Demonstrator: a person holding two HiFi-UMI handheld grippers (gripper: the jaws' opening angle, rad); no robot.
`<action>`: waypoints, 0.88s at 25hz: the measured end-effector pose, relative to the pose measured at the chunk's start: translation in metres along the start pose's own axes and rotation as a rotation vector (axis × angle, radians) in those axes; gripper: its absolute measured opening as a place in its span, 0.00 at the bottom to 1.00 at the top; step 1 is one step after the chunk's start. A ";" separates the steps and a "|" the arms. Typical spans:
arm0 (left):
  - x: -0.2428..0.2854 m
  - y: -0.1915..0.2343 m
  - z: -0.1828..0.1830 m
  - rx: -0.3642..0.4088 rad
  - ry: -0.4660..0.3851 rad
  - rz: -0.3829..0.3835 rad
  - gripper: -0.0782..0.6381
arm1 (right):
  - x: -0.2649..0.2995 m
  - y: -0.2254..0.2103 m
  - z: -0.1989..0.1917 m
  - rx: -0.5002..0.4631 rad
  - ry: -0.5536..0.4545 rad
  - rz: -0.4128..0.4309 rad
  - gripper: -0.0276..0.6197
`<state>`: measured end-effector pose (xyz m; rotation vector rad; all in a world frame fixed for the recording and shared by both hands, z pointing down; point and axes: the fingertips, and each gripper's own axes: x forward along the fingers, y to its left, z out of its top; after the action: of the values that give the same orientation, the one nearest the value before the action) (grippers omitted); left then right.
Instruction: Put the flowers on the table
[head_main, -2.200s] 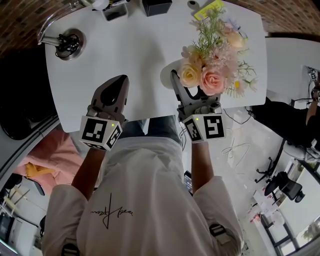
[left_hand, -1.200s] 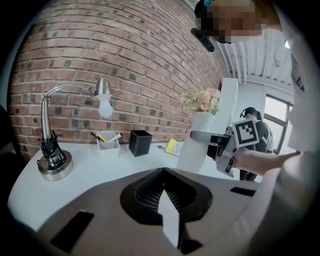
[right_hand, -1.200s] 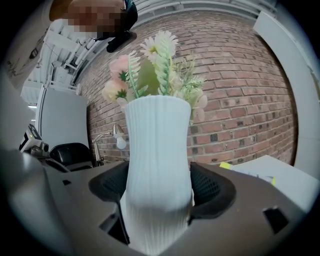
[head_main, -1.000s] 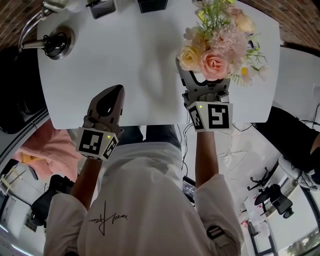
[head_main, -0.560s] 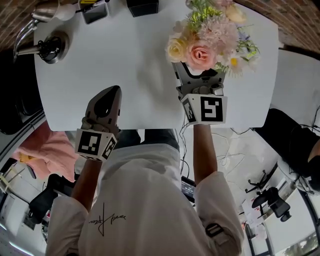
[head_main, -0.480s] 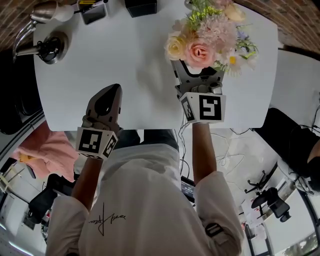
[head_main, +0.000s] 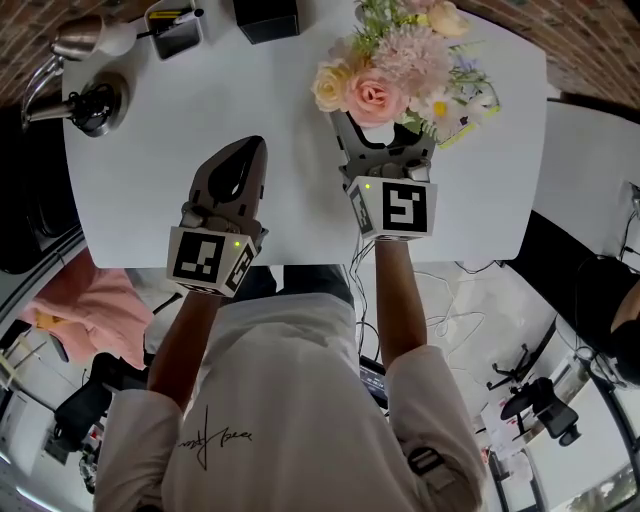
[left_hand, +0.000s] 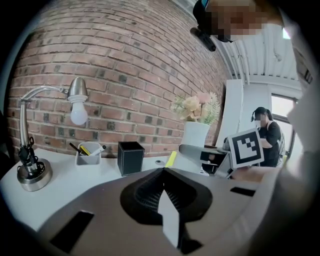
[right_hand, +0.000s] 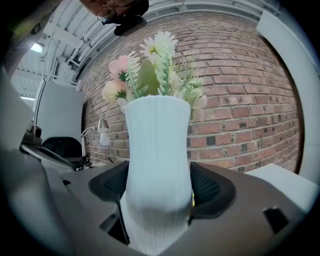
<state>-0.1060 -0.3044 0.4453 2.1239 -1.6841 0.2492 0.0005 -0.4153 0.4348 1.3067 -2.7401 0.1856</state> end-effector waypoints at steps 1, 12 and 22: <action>0.003 0.000 0.004 0.002 -0.009 0.001 0.12 | 0.000 -0.001 0.000 0.002 -0.002 -0.003 0.66; 0.019 0.002 0.020 0.010 -0.034 -0.019 0.12 | 0.016 -0.006 -0.001 -0.059 -0.023 -0.032 0.66; 0.022 -0.003 0.012 0.047 -0.005 -0.034 0.12 | 0.026 -0.006 -0.007 -0.081 -0.051 -0.038 0.66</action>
<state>-0.0995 -0.3284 0.4421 2.1872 -1.6581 0.2764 -0.0108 -0.4375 0.4456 1.3587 -2.7304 0.0387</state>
